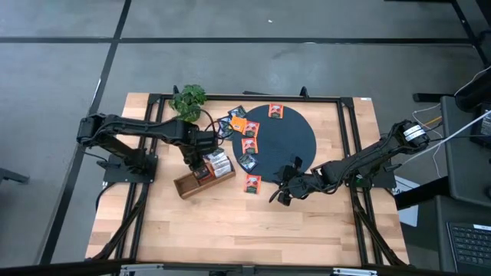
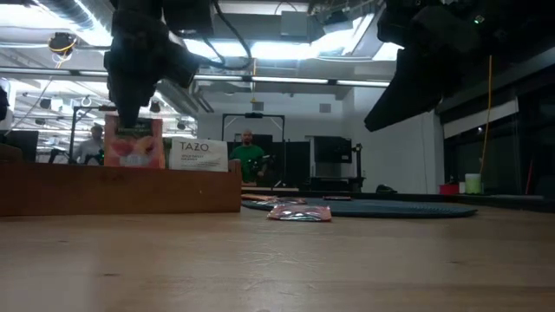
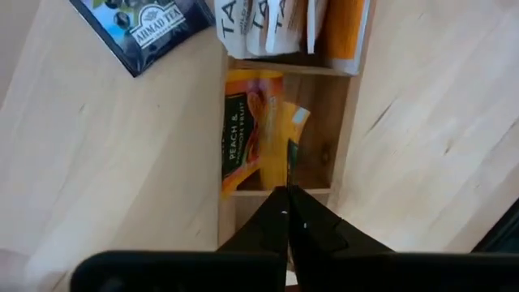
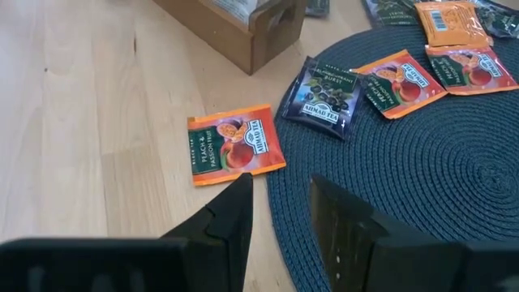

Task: Pick & Place Tea
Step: Put the orange tea bag into the middle section of the wooden organizer

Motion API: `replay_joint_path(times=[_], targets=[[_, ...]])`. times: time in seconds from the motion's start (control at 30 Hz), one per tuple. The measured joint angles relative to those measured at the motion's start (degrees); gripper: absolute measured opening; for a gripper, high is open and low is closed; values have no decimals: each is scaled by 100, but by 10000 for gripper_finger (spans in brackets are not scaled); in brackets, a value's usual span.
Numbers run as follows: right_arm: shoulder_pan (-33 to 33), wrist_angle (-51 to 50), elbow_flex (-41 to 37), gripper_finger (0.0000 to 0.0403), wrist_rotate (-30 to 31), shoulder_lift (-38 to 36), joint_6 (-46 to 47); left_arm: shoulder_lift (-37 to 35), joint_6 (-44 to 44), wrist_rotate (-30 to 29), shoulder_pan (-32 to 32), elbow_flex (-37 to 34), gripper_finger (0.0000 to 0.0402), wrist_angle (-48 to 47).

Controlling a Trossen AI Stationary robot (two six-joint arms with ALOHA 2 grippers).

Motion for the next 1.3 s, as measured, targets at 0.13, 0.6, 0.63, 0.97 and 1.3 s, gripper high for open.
replay_joint_path(times=[0.13, 0.6, 0.63, 0.97, 1.3], targets=[[-2, -15, 0, 124, 2, 0, 1, 79, 69, 59, -1, -1, 1, 15], [-2, -9, 0, 124, 6, 0, 4, 169, 93, -386, -1, -1, 20, 40], [-2, -11, 0, 124, 4, 0, 6, 169, 93, -401, -1, -1, 24, 38], [-2, -13, 0, 124, 4, 0, 4, 169, -62, -322, -1, 0, 66, 9], [-1, -11, 0, 124, 4, 0, 147, 164, -418, -338, -307, 272, 62, 431]])
